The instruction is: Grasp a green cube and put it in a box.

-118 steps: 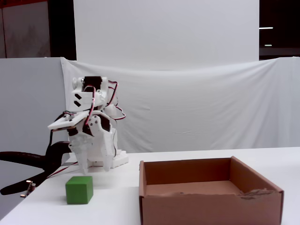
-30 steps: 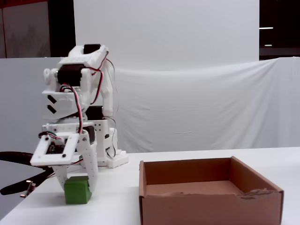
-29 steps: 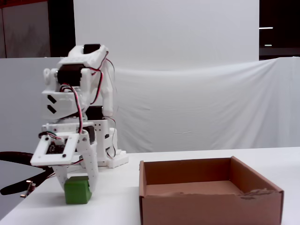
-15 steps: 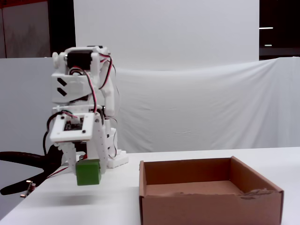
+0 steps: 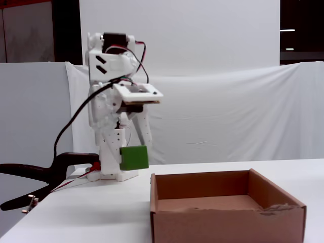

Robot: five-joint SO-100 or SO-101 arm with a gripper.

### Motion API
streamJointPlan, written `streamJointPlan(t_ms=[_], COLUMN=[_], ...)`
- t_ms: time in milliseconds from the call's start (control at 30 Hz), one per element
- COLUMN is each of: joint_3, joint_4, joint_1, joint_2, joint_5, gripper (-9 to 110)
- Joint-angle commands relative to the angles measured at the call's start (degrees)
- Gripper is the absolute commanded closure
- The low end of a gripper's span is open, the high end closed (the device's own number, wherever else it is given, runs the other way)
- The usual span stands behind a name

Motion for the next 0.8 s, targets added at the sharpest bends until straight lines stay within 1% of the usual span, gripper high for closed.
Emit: streamJointPlan(t_ms=[0, 167, 267, 767], joint_3=[-5.19, -8.35, -11.43, -14.06], joint_4=[0.79, 1.23, 1.58, -2.81], joint_1=[-2.99, -8.44, -11.07, -15.73], joint_2=[1.58, -2.37, -7.56, -23.29], joint_5=[-3.6, -3.6, -3.6, -4.22], gripper=[86, 85, 85, 85])
